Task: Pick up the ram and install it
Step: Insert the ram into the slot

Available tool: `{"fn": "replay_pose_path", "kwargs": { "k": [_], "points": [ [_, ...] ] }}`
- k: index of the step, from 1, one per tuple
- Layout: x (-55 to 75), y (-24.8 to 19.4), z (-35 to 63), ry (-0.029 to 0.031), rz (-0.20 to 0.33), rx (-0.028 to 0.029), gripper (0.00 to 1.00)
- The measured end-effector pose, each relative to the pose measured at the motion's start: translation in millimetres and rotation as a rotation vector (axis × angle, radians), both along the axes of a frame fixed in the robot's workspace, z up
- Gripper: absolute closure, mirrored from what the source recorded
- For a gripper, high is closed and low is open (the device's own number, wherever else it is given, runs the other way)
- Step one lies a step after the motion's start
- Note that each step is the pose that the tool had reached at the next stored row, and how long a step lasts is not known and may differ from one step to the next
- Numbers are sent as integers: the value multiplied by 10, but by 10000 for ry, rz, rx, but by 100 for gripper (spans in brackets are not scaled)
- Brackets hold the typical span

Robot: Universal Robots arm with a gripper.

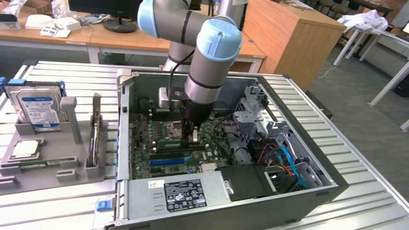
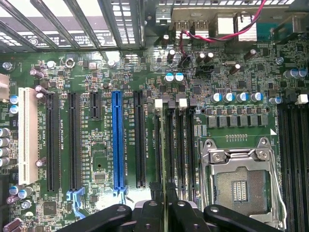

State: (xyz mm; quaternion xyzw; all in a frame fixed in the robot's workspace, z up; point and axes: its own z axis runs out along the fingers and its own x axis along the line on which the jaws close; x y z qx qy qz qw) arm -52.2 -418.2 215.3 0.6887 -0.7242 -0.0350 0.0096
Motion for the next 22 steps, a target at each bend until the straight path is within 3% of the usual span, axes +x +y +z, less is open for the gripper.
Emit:
{"fn": "replay_pose_path", "kwargs": {
  "k": [22],
  "points": [
    [10, -4, -25, 0, 83, 0, 86]
  ]
}}
